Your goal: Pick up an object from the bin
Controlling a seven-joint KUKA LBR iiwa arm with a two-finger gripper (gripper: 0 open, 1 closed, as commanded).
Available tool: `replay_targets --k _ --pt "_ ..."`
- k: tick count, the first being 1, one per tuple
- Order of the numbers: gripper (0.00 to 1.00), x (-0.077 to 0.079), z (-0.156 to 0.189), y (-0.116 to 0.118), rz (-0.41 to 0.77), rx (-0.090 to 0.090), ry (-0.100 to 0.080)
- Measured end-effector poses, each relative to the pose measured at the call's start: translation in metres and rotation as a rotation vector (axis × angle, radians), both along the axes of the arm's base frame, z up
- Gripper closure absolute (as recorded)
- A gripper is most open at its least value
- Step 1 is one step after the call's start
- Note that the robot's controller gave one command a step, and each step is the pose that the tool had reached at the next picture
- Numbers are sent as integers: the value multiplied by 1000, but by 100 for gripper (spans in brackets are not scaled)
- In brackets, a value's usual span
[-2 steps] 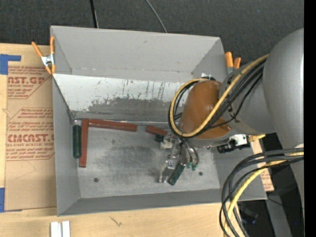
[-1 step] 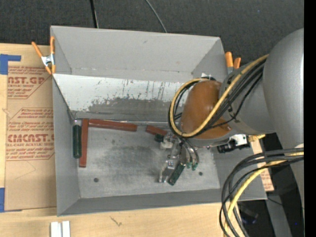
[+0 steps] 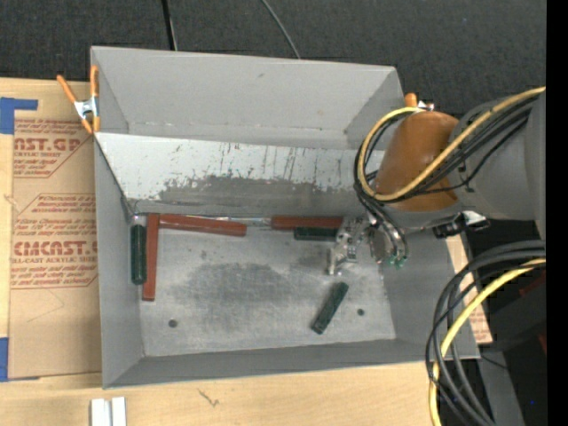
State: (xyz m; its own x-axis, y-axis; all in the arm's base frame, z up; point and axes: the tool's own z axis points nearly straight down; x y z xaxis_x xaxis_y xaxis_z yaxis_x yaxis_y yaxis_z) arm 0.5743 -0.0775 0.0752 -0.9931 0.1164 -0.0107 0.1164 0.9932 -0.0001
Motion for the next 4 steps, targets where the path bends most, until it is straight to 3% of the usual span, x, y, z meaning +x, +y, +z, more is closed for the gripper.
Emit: replay_targets --k 1,2,3,4 --pt "100 0 0 0 0 0 0" --pt "100 -2 46 -2 1 3 15" --pt "100 -2 85 -9 6 1 5" --pt "0 -30 152 -3 10 0 4"
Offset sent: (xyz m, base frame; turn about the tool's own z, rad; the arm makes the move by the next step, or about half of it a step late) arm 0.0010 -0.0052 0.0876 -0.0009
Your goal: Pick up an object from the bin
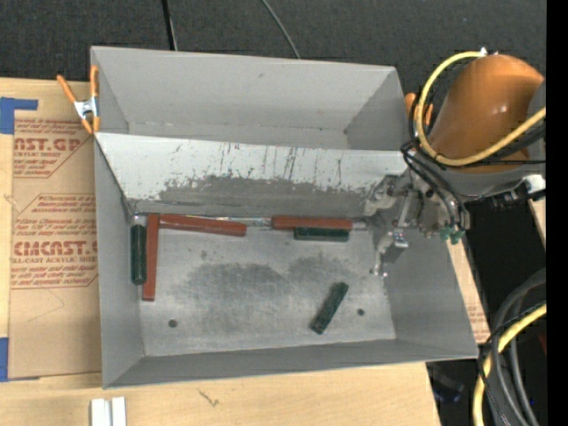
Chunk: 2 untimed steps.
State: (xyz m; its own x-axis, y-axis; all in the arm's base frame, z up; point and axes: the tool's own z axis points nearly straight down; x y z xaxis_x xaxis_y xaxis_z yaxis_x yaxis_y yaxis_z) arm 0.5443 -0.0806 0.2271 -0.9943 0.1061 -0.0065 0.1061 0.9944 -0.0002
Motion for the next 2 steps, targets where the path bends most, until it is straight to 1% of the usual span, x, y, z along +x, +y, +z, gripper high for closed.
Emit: replay_targets --k 1,2 --pt "0 0 -4 0 0 1 4" --pt "0 -9 -49 6 21 -1 -3"
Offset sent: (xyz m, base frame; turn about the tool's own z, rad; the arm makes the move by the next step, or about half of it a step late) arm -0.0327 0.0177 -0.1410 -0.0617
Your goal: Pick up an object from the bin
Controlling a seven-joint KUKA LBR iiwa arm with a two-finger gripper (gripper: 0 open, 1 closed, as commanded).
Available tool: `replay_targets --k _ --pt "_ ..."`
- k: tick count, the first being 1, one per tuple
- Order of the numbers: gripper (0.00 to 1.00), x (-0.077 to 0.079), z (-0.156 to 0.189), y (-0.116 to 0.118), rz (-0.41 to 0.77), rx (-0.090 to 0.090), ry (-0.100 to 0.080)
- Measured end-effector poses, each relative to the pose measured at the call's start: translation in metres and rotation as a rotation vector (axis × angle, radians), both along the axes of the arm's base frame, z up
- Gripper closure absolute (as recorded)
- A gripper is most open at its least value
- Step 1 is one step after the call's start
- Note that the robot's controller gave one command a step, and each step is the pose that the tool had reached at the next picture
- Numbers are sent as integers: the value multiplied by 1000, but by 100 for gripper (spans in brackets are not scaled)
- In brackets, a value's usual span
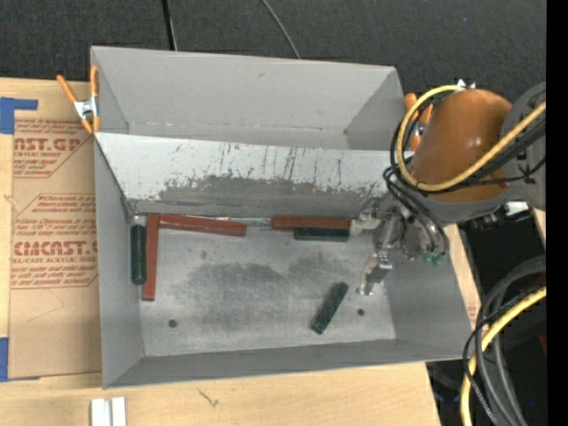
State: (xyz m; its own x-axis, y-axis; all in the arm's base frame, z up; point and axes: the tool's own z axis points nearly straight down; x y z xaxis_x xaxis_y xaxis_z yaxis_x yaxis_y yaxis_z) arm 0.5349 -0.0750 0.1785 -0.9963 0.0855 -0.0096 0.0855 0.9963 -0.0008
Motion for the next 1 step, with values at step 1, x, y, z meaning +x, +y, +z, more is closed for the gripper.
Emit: replay_targets --k 1 --pt "0 -1 -61 3 -19 2 4"
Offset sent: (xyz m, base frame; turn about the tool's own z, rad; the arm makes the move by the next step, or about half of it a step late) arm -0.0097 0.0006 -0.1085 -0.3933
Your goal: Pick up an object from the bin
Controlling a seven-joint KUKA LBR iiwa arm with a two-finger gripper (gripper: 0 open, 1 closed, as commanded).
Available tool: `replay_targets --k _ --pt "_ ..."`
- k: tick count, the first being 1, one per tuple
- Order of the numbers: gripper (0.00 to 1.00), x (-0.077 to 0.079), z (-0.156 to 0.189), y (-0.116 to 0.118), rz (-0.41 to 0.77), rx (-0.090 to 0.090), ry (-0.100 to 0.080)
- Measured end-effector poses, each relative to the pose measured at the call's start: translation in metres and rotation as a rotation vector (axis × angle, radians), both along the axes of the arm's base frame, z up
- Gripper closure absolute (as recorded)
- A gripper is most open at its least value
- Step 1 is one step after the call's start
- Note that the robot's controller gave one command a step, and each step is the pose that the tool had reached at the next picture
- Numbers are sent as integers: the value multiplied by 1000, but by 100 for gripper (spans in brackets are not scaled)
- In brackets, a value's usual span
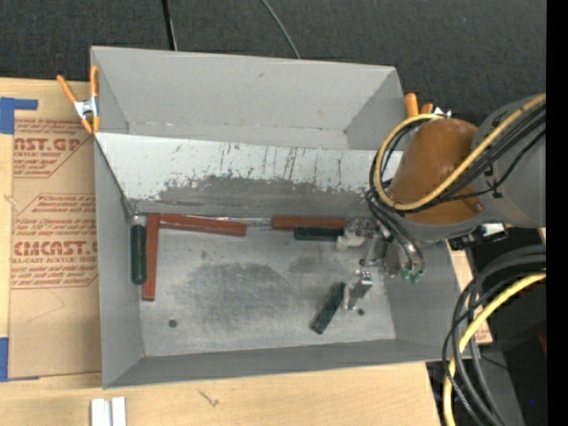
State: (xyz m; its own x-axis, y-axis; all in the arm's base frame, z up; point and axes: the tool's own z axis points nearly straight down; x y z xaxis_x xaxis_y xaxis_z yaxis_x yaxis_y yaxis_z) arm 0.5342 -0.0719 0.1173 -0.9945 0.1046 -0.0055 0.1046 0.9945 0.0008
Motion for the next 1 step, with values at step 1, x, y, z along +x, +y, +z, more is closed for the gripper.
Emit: replay_targets --k 1 --pt "100 -5 -42 -1 412 -3 -7"
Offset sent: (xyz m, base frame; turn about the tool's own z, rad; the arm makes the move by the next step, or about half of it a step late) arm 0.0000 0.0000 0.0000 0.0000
